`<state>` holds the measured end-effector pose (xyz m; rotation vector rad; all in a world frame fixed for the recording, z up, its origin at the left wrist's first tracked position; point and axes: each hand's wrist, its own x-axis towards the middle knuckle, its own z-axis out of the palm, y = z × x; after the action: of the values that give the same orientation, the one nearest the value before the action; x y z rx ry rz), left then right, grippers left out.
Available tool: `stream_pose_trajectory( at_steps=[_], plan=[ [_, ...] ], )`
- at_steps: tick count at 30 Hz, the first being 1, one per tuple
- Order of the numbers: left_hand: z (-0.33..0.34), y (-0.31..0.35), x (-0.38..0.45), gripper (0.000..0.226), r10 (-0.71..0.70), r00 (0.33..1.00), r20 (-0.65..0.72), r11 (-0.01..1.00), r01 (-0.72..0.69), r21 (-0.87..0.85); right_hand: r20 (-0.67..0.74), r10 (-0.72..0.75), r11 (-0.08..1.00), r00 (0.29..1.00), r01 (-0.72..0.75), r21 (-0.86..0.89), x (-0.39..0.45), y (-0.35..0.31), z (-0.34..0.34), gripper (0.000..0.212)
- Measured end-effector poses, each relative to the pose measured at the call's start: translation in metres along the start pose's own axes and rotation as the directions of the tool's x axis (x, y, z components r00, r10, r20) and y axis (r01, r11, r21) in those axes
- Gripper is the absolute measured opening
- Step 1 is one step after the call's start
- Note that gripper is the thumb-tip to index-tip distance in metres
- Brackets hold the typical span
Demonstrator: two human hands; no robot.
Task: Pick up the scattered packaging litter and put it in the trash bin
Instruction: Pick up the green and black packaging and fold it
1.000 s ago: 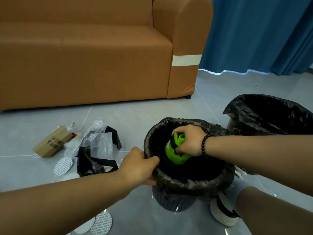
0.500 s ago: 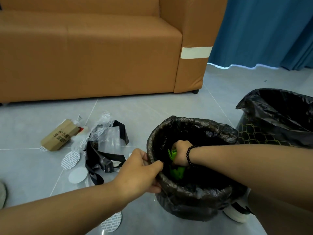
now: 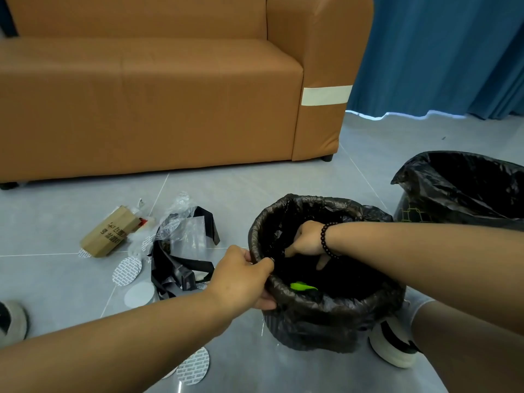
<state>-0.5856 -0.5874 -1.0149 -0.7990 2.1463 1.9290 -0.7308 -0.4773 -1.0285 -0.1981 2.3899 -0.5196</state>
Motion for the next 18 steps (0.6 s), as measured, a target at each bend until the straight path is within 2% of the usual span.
stream_pose_trajectory(
  at_steps=[5, 8, 11, 15, 18],
  plan=[
    [0.01, 0.002, 0.007, 0.025, 0.011, 1.0, -0.028, 0.999, -0.012, -0.044, 0.001, -0.019, 1.0, 1.0, 0.019, -0.004, -0.018, -0.01, -0.016, 0.03],
    [0.015, 0.004, 0.0, 0.018, -0.005, 1.0, -0.023, 0.994, 0.002, -0.107, -0.068, -0.056, 0.997, 0.996, 0.058, 0.041, -0.033, -0.017, -0.019, 0.026],
    [0.014, 0.008, -0.015, 0.024, -0.045, 0.999, 0.014, 0.98, 0.047, -0.191, -0.164, -0.088, 0.985, 0.983, 0.11, 0.131, -0.052, -0.027, -0.022, 0.027],
    [-0.002, 0.008, -0.032, 0.028, -0.089, 0.996, 0.015, 0.975, 0.09, -0.203, -0.359, -0.195, 0.947, 0.913, 0.27, 0.172, -0.078, -0.041, -0.02, 0.024],
    [-0.026, -0.001, -0.04, 0.029, -0.128, 0.991, -0.03, 0.959, 0.116, -0.26, -0.435, -0.307, 0.873, 0.846, 0.433, 0.226, -0.097, -0.057, -0.007, 0.024]
  ],
)
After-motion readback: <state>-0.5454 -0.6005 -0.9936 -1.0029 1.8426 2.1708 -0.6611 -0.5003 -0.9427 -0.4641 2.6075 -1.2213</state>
